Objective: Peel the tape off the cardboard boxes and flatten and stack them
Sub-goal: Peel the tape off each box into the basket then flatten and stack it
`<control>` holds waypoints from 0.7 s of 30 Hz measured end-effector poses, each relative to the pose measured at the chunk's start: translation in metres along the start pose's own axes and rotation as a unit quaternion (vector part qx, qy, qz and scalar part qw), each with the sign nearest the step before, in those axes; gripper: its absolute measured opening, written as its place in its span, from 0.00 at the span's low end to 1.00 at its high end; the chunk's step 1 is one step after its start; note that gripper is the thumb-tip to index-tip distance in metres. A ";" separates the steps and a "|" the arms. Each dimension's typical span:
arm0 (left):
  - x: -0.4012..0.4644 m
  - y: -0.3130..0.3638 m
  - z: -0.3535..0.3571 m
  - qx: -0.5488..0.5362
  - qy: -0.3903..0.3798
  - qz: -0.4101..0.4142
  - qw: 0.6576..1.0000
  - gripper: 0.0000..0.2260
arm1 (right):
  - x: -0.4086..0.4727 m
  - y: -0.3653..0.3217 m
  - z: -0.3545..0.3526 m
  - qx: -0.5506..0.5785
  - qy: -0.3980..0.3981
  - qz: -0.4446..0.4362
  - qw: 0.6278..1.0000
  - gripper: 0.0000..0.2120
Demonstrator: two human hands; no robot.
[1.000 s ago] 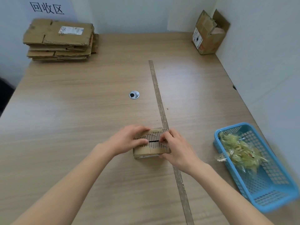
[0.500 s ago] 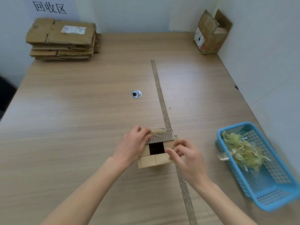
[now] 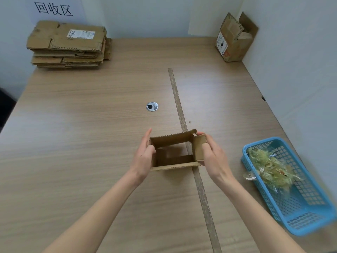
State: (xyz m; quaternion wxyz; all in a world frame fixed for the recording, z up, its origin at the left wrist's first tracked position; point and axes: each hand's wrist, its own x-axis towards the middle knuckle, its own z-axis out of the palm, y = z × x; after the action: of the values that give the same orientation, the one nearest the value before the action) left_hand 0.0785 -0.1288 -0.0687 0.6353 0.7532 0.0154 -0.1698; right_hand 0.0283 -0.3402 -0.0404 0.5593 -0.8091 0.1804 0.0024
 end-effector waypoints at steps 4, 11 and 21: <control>0.001 0.008 -0.009 0.028 -0.026 0.056 0.998 0.31 | 0.008 -0.004 -0.006 0.101 -0.011 0.064 0.993 0.14; -0.002 0.002 -0.024 0.274 -0.129 0.276 0.912 0.33 | 0.017 0.015 0.006 0.175 0.033 0.160 0.971 0.20; -0.025 -0.057 -0.027 0.413 -0.216 0.313 0.827 0.27 | -0.002 0.047 0.007 0.101 -0.026 0.119 0.987 0.38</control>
State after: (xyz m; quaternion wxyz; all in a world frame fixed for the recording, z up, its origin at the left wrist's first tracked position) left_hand 0.0475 -0.0871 -0.1124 0.2708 0.8538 -0.4306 -0.1108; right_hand 0.0141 -0.3472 -0.0849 0.6384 -0.7209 0.2602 0.0716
